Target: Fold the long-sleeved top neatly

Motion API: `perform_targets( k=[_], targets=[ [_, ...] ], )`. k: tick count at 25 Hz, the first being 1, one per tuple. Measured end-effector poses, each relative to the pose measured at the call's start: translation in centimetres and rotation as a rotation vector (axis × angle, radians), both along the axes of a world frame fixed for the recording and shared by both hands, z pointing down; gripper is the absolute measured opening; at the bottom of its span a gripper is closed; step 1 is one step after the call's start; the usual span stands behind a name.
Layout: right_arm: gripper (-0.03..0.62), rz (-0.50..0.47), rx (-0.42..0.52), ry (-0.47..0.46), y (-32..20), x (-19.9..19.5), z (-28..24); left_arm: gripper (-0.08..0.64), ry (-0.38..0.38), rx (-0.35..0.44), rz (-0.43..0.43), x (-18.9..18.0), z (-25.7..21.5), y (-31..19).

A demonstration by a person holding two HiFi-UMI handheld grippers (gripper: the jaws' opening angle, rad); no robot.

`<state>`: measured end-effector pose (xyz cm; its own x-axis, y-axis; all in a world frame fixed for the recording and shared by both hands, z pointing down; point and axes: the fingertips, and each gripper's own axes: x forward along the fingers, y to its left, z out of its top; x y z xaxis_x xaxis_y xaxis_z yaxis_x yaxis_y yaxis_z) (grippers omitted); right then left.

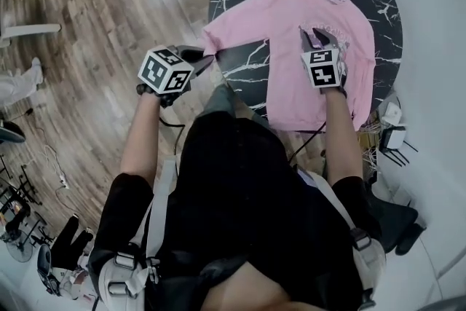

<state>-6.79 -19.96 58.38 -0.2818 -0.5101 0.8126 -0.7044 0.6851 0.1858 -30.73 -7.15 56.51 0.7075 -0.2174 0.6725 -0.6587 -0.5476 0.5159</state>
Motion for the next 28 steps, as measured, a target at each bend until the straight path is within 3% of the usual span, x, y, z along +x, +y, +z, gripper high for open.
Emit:
perform_targets(
  k=[6,13,18,28],
  targets=[
    [0.112,0.090,-0.001,-0.004,3.8,8.7,-0.9,0.035,-0.014,0.036,0.055,7.5,-1.8,-2.3],
    [0.112,0.191,0.018,-0.015,7.4,17.6,-2.1,0.035,-0.088,0.080,0.126,16.0,-2.6,-6.0],
    [0.112,0.226,0.029,-0.027,9.1,21.3,-2.5,0.035,-0.152,0.098,0.183,22.2,-2.1,-8.0],
    [0.112,0.312,0.035,-0.083,10.6,25.6,-2.3,0.035,-0.190,0.095,0.244,30.7,-1.3,-11.3]
  ],
)
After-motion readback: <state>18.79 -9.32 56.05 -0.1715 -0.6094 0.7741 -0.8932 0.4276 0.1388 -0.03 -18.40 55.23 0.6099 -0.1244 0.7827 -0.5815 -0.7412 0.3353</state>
